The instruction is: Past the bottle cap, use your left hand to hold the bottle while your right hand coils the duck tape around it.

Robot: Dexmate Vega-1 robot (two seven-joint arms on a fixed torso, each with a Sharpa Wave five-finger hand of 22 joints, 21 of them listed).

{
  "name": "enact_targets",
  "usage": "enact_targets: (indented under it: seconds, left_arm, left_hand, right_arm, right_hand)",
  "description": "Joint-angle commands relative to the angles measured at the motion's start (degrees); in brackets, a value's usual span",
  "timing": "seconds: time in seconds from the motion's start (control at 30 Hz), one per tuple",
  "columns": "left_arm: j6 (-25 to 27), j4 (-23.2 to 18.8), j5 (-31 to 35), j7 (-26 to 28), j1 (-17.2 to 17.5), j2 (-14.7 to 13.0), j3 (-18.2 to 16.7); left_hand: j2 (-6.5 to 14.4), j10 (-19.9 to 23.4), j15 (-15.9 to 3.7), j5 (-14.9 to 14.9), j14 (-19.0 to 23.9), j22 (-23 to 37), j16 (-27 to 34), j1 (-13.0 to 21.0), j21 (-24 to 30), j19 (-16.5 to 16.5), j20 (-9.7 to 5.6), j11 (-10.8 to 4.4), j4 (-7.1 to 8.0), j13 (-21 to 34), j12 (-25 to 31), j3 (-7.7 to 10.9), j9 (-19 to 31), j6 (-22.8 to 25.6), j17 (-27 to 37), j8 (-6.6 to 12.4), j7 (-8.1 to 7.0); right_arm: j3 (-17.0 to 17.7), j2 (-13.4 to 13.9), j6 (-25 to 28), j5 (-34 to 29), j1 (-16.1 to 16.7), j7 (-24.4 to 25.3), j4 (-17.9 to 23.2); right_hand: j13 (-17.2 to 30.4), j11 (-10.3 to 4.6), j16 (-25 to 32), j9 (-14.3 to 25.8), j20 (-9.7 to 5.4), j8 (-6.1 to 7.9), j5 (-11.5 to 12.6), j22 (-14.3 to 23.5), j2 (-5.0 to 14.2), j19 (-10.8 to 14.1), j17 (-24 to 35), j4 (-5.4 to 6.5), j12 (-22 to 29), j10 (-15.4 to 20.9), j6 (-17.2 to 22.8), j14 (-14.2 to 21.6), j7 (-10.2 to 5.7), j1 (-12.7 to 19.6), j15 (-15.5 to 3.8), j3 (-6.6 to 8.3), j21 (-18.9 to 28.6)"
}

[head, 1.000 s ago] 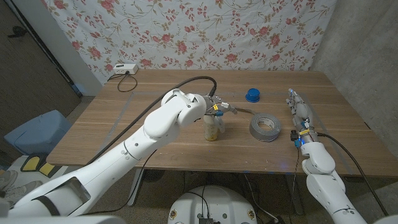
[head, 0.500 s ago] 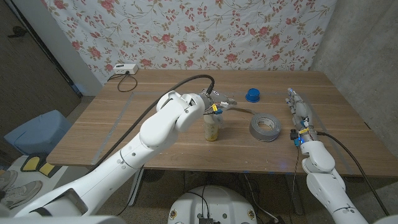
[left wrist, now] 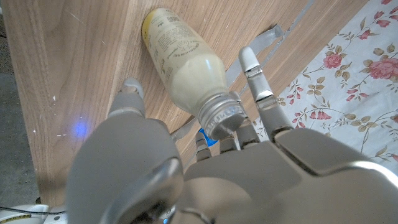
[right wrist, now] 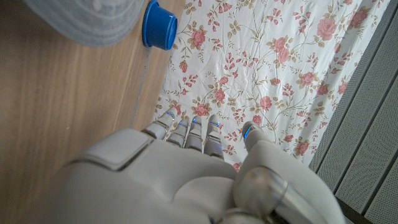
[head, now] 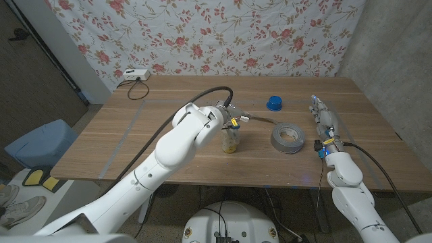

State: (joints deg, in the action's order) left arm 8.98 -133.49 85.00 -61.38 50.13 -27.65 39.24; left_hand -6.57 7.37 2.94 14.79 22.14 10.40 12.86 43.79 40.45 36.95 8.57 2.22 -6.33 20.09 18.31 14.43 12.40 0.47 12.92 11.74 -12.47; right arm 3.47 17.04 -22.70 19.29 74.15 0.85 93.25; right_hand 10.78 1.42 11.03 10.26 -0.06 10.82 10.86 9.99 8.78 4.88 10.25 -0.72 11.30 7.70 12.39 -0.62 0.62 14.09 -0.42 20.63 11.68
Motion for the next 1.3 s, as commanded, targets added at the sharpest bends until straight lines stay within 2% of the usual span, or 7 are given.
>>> enact_targets:
  seconds: [0.03,0.37,0.5,0.63,0.73,0.97,1.3]
  left_arm:
    - [-2.82,3.54,3.14,6.70,1.94,-0.01,-0.71]
    - [-5.23,6.67,-2.93,14.61,1.97,-2.35,-1.63]
    - [-6.43,7.51,-6.01,19.06,2.17,-3.81,-2.10]
    - [-6.48,7.82,-7.58,22.28,2.48,-4.77,-2.23]
    - [-6.23,7.92,-8.74,24.95,2.94,-5.46,-2.60]
    - [-5.31,8.09,-11.40,33.86,4.67,-6.92,-4.25]
    - [-3.70,12.57,-25.67,64.30,10.95,-5.90,-10.93]
  left_hand:
    - [1.69,1.65,-0.90,0.44,1.41,0.09,0.26,2.11,0.00,1.53,-0.29,-0.31,-0.71,0.54,0.99,0.97,0.43,2.77,0.13,1.52,-0.03]
    - [6.79,11.98,-8.26,-2.34,15.21,0.06,4.88,9.50,1.97,9.32,-6.35,-2.52,-2.28,2.38,6.46,2.89,0.94,15.02,0.88,6.62,0.86]
    - [10.14,22.59,-15.04,-3.96,30.95,0.06,11.49,15.61,4.85,16.04,-12.96,-5.81,-3.18,4.80,12.16,4.69,2.79,28.37,4.32,13.95,5.70]
    - [11.98,31.71,-16.17,-4.43,42.05,0.09,16.16,22.61,7.08,18.93,-16.12,-8.70,-3.75,7.25,16.94,6.86,4.41,39.55,9.16,19.95,11.05]
    - [13.12,38.28,-16.13,-4.68,46.76,0.31,17.69,27.28,9.39,20.55,-17.36,-8.72,-3.62,10.24,21.10,8.22,5.48,46.19,12.81,23.42,14.04]
    - [12.65,40.53,-16.01,-4.62,49.56,0.47,18.04,29.55,11.24,21.83,-18.73,-7.80,-3.65,12.99,23.92,8.58,5.78,47.79,14.49,24.05,16.25]
    - [12.53,40.44,-16.08,-4.37,49.46,0.50,17.38,30.07,11.78,21.52,-19.17,-7.55,-3.30,13.92,24.35,8.84,6.15,48.07,14.97,24.23,16.63]
  right_arm:
    - [-0.09,-0.06,0.65,-0.74,0.52,0.95,1.13]
    - [0.25,-0.19,1.15,-1.54,1.45,2.45,2.67]
    - [0.26,-0.26,1.20,-2.08,1.49,3.08,2.89]
    - [0.22,-0.31,1.25,-2.39,1.47,3.49,2.95]
    - [0.11,-0.24,1.08,-2.69,1.32,3.61,2.85]
    - [-0.22,0.08,1.21,-3.03,0.74,3.61,2.63]
    - [-0.71,1.00,2.70,-4.97,1.00,4.73,3.50]
  right_hand:
    - [0.27,0.24,0.13,0.25,0.41,0.15,0.27,0.25,-0.38,0.31,0.17,-0.02,0.22,0.63,0.39,-0.28,0.11,-0.06,0.42,0.07,0.03]
    - [0.27,0.35,0.12,0.25,0.52,0.15,0.29,0.25,-0.42,0.24,0.16,-0.04,0.23,0.76,0.45,-0.19,0.11,-0.10,0.48,0.11,0.00]
    - [0.27,0.22,0.11,0.25,0.49,0.14,0.30,0.25,-0.42,0.21,0.18,-0.01,0.20,0.73,0.45,-0.19,0.09,-0.18,0.50,0.12,-0.02]
    - [0.27,0.17,0.10,0.25,0.52,0.15,0.31,0.25,-0.41,0.20,0.18,-0.01,0.19,0.75,0.49,-0.16,0.10,-0.20,0.53,0.14,-0.02]
    - [0.27,0.09,0.10,0.25,0.52,0.15,0.31,0.25,-0.41,0.19,0.18,-0.01,0.19,0.78,0.50,-0.13,0.09,-0.22,0.52,0.16,-0.02]
    - [0.28,0.09,0.10,0.25,0.49,0.14,0.31,0.25,-0.41,0.22,0.20,0.03,0.20,0.89,0.53,-0.10,0.11,-0.32,0.53,0.19,-0.01]
    - [0.28,0.24,0.05,0.25,0.42,0.15,0.35,0.25,-0.34,0.33,0.13,-0.16,0.17,0.90,0.61,-0.06,0.07,-0.13,0.53,0.33,0.02]
